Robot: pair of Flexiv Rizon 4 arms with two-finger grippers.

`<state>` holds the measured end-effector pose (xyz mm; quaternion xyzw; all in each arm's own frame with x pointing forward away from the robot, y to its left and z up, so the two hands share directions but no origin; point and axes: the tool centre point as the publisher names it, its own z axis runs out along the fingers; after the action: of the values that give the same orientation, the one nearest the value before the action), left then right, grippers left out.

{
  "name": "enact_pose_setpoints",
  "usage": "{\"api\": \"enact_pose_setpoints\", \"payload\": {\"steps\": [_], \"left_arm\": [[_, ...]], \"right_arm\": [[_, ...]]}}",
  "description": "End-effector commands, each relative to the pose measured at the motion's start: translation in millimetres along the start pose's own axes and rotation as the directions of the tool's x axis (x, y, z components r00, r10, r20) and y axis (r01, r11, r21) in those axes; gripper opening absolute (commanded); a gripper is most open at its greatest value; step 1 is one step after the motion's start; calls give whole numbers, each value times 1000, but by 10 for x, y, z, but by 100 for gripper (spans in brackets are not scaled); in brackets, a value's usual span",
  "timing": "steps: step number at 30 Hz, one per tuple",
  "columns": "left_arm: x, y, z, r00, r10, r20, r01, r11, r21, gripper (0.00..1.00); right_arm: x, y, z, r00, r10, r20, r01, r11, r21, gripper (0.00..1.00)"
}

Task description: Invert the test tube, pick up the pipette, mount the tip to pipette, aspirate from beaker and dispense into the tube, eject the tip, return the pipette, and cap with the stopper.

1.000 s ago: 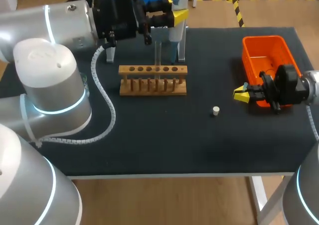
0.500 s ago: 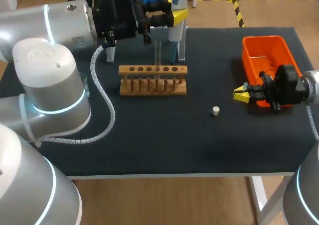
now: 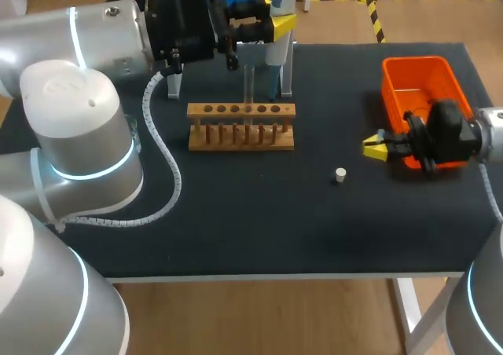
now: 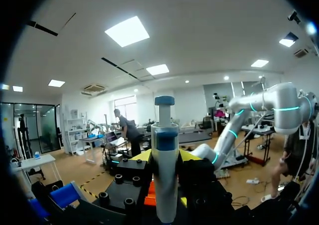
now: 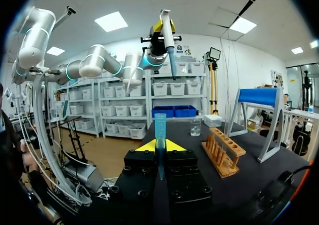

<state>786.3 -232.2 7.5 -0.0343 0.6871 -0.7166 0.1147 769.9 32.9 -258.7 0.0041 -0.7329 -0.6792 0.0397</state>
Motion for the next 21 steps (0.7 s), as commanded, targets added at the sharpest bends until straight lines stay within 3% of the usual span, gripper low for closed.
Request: {"api": "enact_pose_setpoints", "payload": {"steps": [1, 11, 21], "left_arm": [[-9, -6, -2, 1000, 0, -3, 0, 1000, -1, 0], [-9, -6, -2, 1000, 0, -3, 0, 1000, -1, 0], [-9, -6, -2, 1000, 0, -3, 0, 1000, -1, 0]], "right_arm": [[-154, 34, 270, 1000, 4, -3, -4, 1000, 22, 0], [-306, 38, 737, 999, 21, -29, -21, 1000, 5, 0], [-409, 113, 1025, 998, 6, -69, -6, 1000, 2, 0]]}}
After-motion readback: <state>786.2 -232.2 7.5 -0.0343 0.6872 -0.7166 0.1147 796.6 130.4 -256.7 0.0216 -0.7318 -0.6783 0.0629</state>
